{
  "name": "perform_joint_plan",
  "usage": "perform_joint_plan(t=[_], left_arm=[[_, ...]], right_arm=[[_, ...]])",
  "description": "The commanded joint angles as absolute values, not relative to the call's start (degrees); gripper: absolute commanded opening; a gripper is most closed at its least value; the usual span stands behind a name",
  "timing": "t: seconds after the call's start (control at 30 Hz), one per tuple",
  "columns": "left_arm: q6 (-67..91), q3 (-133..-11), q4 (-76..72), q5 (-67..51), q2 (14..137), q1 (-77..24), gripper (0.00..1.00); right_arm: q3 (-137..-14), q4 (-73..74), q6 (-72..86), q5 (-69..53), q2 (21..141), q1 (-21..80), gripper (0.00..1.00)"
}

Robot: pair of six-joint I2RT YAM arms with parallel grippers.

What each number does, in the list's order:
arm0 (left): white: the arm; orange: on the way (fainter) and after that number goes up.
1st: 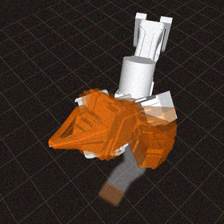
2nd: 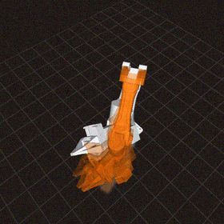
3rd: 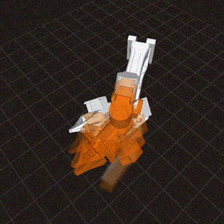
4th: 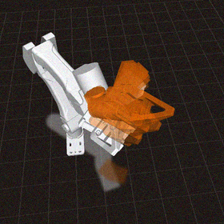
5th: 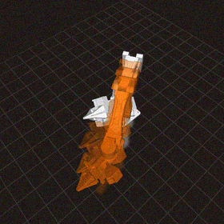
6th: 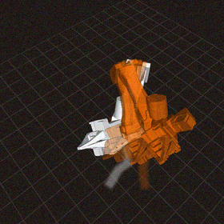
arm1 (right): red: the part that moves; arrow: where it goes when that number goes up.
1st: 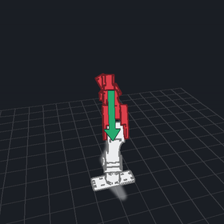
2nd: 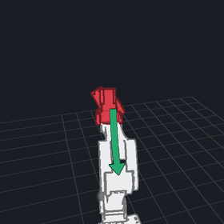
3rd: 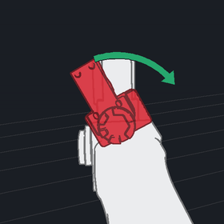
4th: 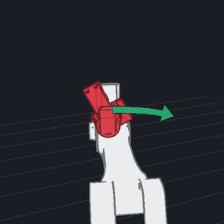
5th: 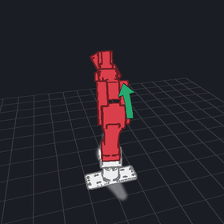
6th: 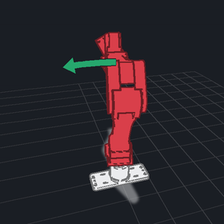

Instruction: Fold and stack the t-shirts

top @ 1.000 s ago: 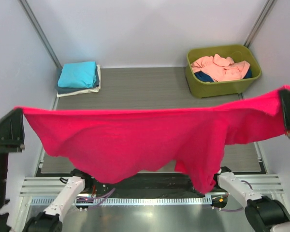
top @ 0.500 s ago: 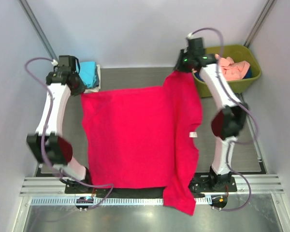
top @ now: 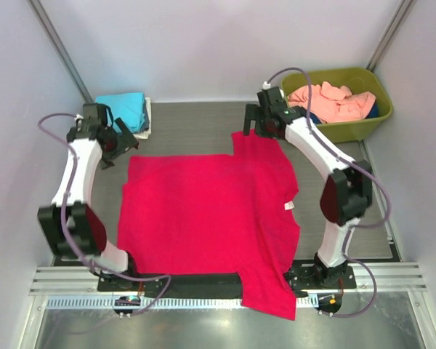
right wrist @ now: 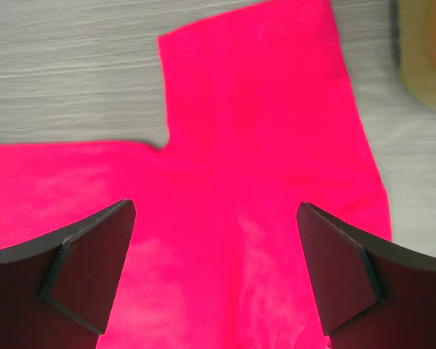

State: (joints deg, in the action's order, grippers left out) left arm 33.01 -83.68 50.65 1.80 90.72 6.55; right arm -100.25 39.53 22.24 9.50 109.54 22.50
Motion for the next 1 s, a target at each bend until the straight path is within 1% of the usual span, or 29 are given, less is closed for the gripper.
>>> perform_joint_plan(t=[0.0, 0.07, 0.1, 0.2, 0.27, 0.37, 0.57, 0.67, 0.7, 0.77, 0.8, 0.87, 0.9, 0.93, 0.97], left_arm=[[38.4, -67.9, 42.1, -1.5, 80.8, 5.3, 0.99], [40.4, -61.3, 36.3, -2.2, 77.3, 4.8, 0.97], [42.1, -55.7, 34.6, -1.8, 75.0, 4.8, 0.96], [44.8, -47.1, 28.9, -0.4, 73.3, 4.9, 0.94], [46.3, -43.1, 24.8, -1.4, 73.6, 4.8, 0.93], [48.2, -40.4, 19.3, -3.2, 76.3, 4.9, 0.91], [48.2, -42.1, 14.8, -3.0, 87.8, 5.0, 0.90], [47.6, -45.3, 13.4, -1.9, 92.6, 6.1, 0.91], [47.6, -48.0, 13.4, -2.1, 96.3, 7.3, 0.91], [48.0, -52.9, 13.6, -4.0, 100.5, 8.3, 0.90], [48.4, -54.5, 13.8, -5.0, 103.9, 9.1, 0.90], [49.0, -58.7, 14.1, -5.5, 106.4, 9.4, 0.89], [49.3, -60.2, 14.2, -5.8, 108.5, 9.3, 0.88], [49.5, -61.8, 15.0, -5.8, 109.4, 9.3, 0.88], [49.2, -65.4, 15.9, -5.8, 110.5, 9.3, 0.88]], right_arm=[[-87.7, 31.0, 26.9, 11.0, 101.3, 22.8, 1.00], [-83.2, 31.0, 28.3, 10.6, 99.7, 23.1, 1.00], [-79.6, 31.1, 28.6, 10.7, 99.3, 23.3, 1.00], [-73.1, 31.5, 29.5, 11.7, 98.5, 23.3, 1.00], [-70.5, 31.0, 30.3, 12.6, 98.8, 23.3, 1.00], [-67.9, 30.2, 31.5, 11.3, 101.9, 23.3, 1.00], [-72.0, 30.6, 30.4, 12.0, 110.6, 23.2, 1.00], [-78.5, 31.9, 29.3, 11.9, 117.1, 22.5, 1.00], [-83.1, 32.8, 29.1, 11.6, 118.9, 21.8, 1.00], [-88.7, 34.7, 28.1, 11.4, 125.0, 21.0, 1.00], [-95.3, 35.6, 27.7, 11.5, 127.5, 20.3, 1.00], [-103.6, 39.7, 26.6, 12.0, 134.9, 19.5, 1.00], [-112.6, 41.5, 26.2, 12.1, 137.3, 18.8, 1.00], [-117.7, 43.7, 26.0, 12.9, 142.4, 18.5, 1.00], [-122.6, 47.1, 25.4, 13.3, 144.5, 18.1, 1.00]])
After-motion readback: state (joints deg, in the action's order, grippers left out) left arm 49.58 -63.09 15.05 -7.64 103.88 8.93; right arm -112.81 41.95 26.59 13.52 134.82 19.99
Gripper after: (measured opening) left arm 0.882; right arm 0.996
